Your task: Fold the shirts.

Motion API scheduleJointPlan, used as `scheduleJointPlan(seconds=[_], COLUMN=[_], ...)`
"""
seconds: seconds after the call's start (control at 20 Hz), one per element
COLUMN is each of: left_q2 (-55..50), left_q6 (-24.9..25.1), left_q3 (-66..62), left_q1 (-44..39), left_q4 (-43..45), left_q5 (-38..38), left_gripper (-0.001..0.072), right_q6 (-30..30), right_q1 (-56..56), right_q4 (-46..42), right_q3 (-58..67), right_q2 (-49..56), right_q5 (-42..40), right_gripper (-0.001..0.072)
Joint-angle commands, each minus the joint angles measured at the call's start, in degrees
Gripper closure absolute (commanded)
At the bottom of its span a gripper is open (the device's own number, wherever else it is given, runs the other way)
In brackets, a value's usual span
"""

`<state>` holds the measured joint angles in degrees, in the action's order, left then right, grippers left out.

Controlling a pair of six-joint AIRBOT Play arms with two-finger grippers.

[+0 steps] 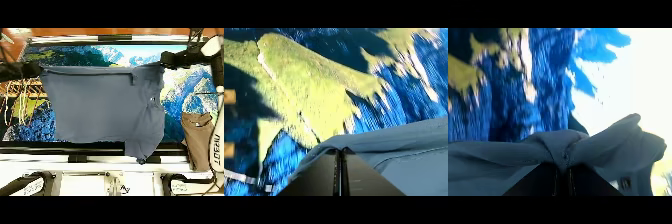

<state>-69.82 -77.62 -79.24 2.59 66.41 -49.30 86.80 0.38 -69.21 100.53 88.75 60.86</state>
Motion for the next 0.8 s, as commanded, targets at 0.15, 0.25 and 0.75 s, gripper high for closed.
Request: scheduleJointPlan(seconds=[0.15, 0.25, 0.75], left_q2=[-16.0, -19.1, -23.3], left_q6=[0.0, -0.1, -3.2], left_q3=[-10.0, -9.9, -19.3], left_q1=[0.0, 0.0, 7.4], left_q4=[-6.1, -6.5, -4.3], left_q5=[11.3, 10.7, -27.3], left_gripper=[0.0666, 0.0666, 0.0138], right_q6=[5.3, 5.9, 1.1], right_q1=[0.0, 0.6, -4.2], right_q4=[3.6, 3.5, 1.0], right_q3=[-0.2, -0.2, 2.1], right_q2=[6.6, 8.6, 6.1], right_q5=[-20.6, -19.5, 8.2], right_gripper=[0.065, 0.065, 0.0209])
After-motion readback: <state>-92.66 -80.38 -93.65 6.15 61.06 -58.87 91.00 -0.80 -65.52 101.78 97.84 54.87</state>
